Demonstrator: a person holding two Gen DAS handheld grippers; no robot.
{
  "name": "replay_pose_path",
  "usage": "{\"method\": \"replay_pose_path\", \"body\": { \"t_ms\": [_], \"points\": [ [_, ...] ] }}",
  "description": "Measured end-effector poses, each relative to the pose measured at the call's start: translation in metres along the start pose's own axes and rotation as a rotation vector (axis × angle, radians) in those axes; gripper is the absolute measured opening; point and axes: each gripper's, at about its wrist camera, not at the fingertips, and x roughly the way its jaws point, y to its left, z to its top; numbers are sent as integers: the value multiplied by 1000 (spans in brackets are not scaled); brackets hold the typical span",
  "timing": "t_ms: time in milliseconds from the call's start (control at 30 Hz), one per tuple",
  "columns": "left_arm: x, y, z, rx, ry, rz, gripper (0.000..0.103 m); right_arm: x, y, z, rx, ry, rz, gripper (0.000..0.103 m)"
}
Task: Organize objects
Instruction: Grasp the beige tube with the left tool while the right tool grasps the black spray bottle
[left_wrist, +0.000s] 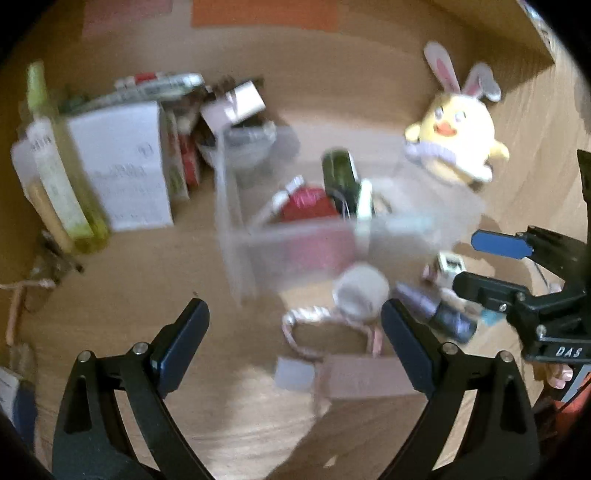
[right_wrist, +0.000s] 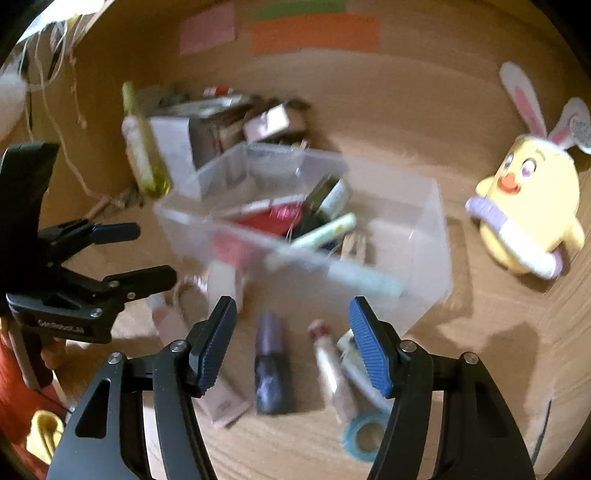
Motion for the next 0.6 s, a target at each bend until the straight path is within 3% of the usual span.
{"method": "replay_pose_path", "body": {
  "t_ms": [67, 133, 167, 300, 433, 600],
  "points": [
    [6, -5, -7, 11, 21, -7, 92, 6, 3, -7, -11, 25, 6, 59],
    [9, -10, -13, 28, 36, -22, 75, 10, 5, -12, -14, 40, 14, 58],
    [10, -13, -16, 40, 53, -33, 66, 11, 6, -14, -18, 46, 16, 55],
    [9, -16, -25, 60, 75, -55, 49, 17, 10, -20, -34, 73, 35, 40],
    [2, -12, -37, 44, 94, -81, 44, 25, 11, -24, -37, 100, 41, 24],
    [-16, -8, -61, 29, 110, -97, 37, 22, 9, -27, -30, 90, 37, 24]
  ]
}}
